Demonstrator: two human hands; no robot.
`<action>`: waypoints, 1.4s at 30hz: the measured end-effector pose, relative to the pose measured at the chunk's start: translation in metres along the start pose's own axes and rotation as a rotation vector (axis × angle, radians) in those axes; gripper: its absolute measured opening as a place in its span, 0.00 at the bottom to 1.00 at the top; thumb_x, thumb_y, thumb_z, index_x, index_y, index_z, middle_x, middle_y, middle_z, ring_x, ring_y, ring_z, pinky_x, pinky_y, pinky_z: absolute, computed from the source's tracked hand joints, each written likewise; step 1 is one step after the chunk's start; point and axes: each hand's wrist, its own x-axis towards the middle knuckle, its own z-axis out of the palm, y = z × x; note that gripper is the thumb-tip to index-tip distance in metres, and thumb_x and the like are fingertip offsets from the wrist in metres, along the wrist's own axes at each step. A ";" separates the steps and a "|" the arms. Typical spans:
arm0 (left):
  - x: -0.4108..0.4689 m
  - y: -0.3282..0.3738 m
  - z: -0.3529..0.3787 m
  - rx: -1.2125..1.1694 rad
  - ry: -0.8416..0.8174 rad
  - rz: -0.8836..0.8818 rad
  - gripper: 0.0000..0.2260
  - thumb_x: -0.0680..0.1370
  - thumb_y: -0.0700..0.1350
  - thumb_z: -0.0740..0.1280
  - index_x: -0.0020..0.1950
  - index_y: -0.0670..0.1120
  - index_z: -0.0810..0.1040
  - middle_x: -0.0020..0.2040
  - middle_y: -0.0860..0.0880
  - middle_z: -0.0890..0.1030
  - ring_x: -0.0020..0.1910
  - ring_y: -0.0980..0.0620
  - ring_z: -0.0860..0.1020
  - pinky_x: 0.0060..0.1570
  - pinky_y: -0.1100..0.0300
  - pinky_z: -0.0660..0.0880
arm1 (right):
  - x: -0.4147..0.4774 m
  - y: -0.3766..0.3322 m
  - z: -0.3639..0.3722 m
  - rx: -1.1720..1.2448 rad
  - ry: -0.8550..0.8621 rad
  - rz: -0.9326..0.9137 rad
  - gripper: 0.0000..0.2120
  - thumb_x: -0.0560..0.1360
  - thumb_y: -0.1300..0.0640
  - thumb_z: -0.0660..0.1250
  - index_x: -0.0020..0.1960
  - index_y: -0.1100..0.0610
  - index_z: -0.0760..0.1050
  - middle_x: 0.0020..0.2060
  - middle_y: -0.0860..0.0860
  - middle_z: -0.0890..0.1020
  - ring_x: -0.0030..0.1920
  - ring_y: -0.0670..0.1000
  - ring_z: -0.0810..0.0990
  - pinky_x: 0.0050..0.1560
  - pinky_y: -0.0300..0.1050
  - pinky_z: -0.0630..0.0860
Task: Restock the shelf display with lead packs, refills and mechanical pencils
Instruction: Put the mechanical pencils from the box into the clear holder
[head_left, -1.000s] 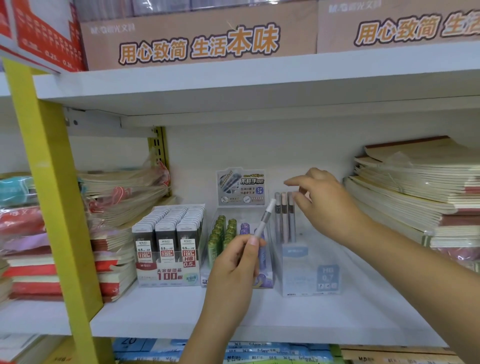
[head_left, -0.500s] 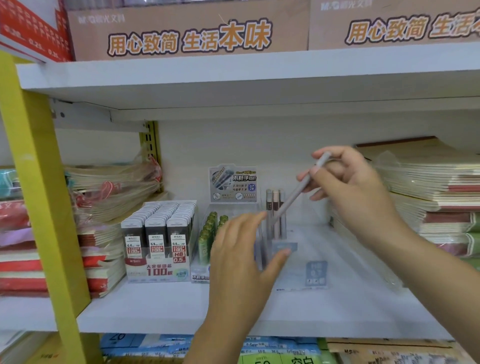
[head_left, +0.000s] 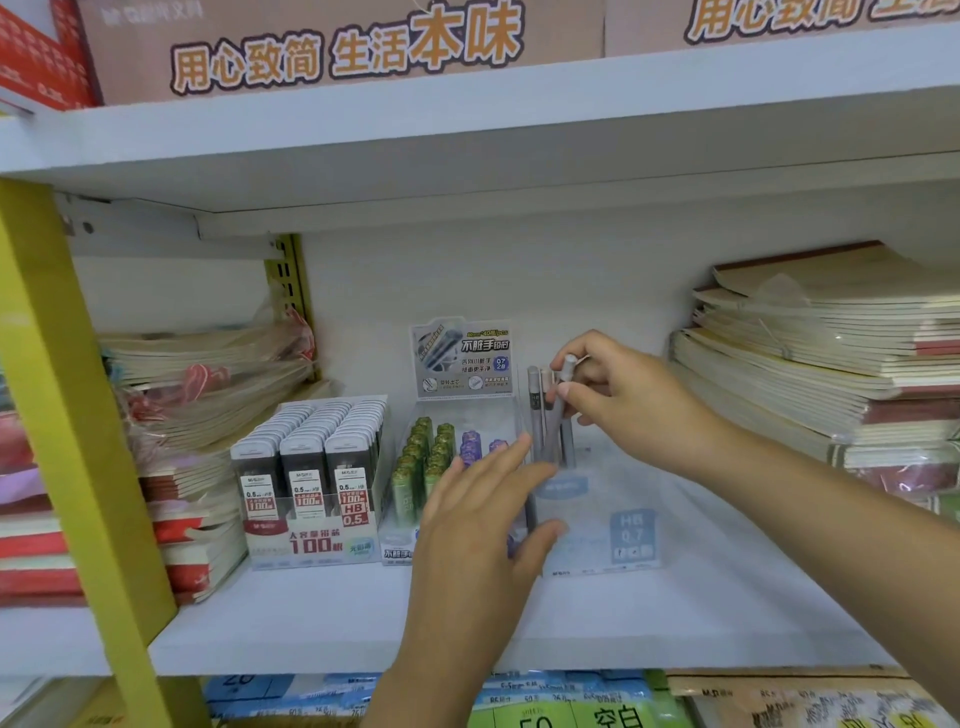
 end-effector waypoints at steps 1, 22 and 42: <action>0.000 0.000 0.000 -0.004 0.003 -0.003 0.19 0.75 0.53 0.73 0.65 0.58 0.78 0.71 0.62 0.70 0.68 0.65 0.66 0.74 0.55 0.56 | 0.001 0.000 0.000 -0.005 -0.001 -0.004 0.11 0.77 0.60 0.65 0.48 0.44 0.70 0.40 0.47 0.85 0.40 0.43 0.83 0.49 0.53 0.80; -0.002 -0.001 -0.003 -0.031 -0.044 -0.026 0.30 0.77 0.52 0.72 0.74 0.64 0.61 0.76 0.61 0.64 0.77 0.63 0.56 0.78 0.57 0.52 | 0.004 -0.007 0.001 -0.455 0.094 -0.051 0.18 0.76 0.55 0.67 0.66 0.46 0.74 0.46 0.50 0.72 0.48 0.48 0.70 0.52 0.43 0.69; -0.385 -0.047 -0.011 -0.110 -0.915 -1.042 0.28 0.81 0.52 0.65 0.78 0.45 0.61 0.76 0.44 0.65 0.72 0.47 0.69 0.70 0.56 0.65 | -0.340 0.058 0.180 0.040 -0.865 0.642 0.14 0.79 0.52 0.64 0.65 0.46 0.71 0.55 0.49 0.77 0.49 0.44 0.77 0.48 0.38 0.71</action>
